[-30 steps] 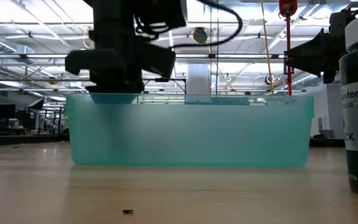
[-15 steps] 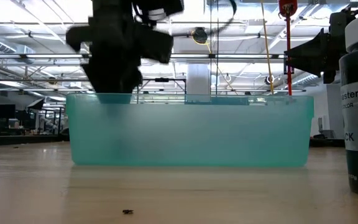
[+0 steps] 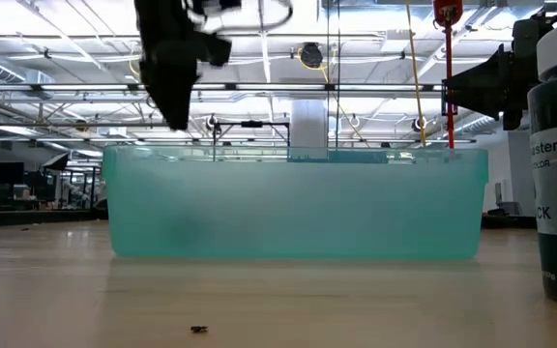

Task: Pick & Place food coloring
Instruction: Put the small orange food coloring bottle into the blue bin

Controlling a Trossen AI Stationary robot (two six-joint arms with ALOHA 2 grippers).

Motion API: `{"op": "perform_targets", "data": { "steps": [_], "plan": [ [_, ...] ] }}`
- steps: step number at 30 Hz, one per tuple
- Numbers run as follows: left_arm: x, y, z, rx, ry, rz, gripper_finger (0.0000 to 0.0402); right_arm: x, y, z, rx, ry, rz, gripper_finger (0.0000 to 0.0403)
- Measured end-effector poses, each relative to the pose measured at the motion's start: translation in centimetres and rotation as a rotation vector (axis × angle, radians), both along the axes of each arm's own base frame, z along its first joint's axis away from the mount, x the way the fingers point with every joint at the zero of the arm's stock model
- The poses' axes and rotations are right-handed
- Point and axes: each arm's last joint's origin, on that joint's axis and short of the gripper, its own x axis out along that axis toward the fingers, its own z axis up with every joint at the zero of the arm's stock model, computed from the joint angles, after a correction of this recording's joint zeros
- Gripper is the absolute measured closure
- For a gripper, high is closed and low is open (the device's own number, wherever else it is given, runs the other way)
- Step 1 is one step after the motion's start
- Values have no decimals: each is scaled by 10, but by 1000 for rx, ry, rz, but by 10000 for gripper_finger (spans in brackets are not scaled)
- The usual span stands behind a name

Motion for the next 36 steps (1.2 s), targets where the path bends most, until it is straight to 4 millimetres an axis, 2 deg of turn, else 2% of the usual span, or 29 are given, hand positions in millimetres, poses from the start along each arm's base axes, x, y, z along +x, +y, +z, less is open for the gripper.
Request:
{"op": "perform_targets", "data": {
  "steps": [7,11,14,25,32,36],
  "plan": [
    [-12,51,-53,-77,52,70,223,0,0,0,0,0,0,231],
    [-18,66,-77,-137,11,40,231,0,0,0,0,-1,0,230],
    [-21,71,-85,-170,-18,46,236,0,0,0,0,-1,0,229],
    [-24,72,-88,-177,1,-4,231,0,0,0,0,-1,0,230],
    [-21,52,-88,-235,34,-203,249,0,0,0,0,-1,0,230],
    [-18,37,-88,-171,87,-506,261,0,0,0,0,-1,0,230]
  ]
}}
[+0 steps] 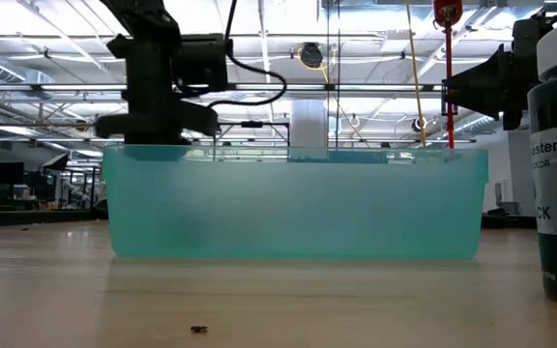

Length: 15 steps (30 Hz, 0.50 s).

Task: Pick & Place food coloring
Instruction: Put the small orange food coloring bottle into the blue bin

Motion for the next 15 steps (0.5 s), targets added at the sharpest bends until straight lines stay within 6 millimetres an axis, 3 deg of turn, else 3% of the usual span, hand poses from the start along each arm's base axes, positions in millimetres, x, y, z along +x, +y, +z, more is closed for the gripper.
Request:
{"op": "perform_targets", "data": {
  "steps": [3,9,15],
  "plan": [
    [1,-9,0,26,8,-176,272,0,0,0,0,0,0,231],
    [1,-15,-1,53,16,-366,286,0,0,0,0,0,0,230],
    [1,-15,-4,57,36,-500,267,0,0,0,0,0,0,230]
  ]
}}
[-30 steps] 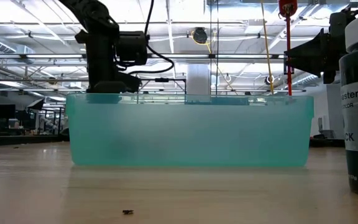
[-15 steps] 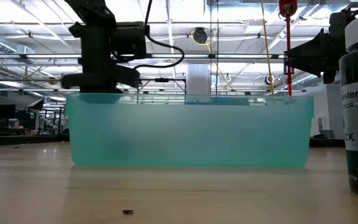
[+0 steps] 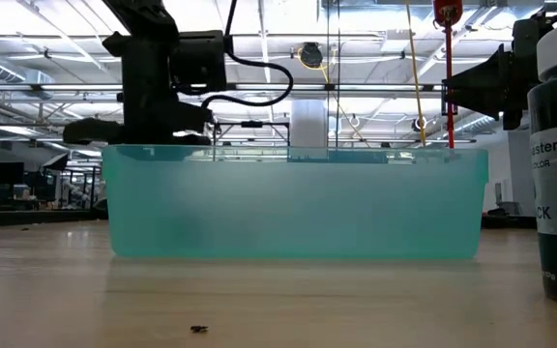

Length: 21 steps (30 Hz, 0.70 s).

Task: Pick & Place food coloring
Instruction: Put the small orange food coloring bottle into the blue bin

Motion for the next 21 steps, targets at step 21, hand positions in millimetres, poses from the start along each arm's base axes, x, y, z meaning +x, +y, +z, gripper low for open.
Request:
{"op": "perform_targets", "data": {
  "steps": [21],
  "plan": [
    [3,-9,-34,18,-44,-399,233,0,0,0,0,0,0,229]
  ]
}}
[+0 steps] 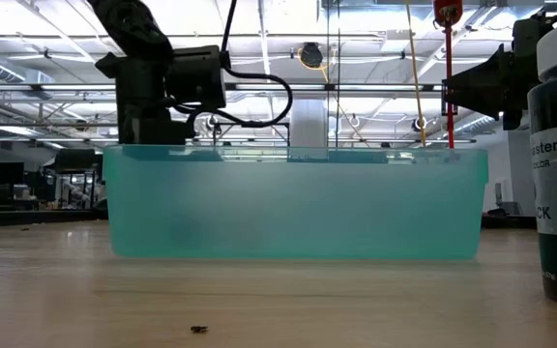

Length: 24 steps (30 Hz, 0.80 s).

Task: Pick & Place food coloring
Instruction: Put the small orange food coloring bottle into the blue bin

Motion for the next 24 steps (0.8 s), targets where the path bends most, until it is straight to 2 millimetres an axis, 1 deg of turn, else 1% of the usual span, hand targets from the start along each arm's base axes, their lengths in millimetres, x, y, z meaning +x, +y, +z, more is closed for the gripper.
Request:
{"op": "perform_targets", "data": {
  "steps": [6,10,14,19,21,24],
  "plan": [
    [1,4,0,21,-11,21,266,0,0,-1,-1,6,0,231],
    [0,6,-1,11,-9,113,307,0,0,0,-1,4,0,229],
    [0,6,-1,-2,-9,168,353,0,0,0,-1,4,0,231],
    [-6,5,5,-7,16,252,355,0,0,0,-1,4,0,230],
    [-10,5,14,-11,14,296,355,0,0,0,0,4,0,229],
    [-17,3,34,13,-18,340,356,0,0,0,-1,4,0,230]
  ]
}}
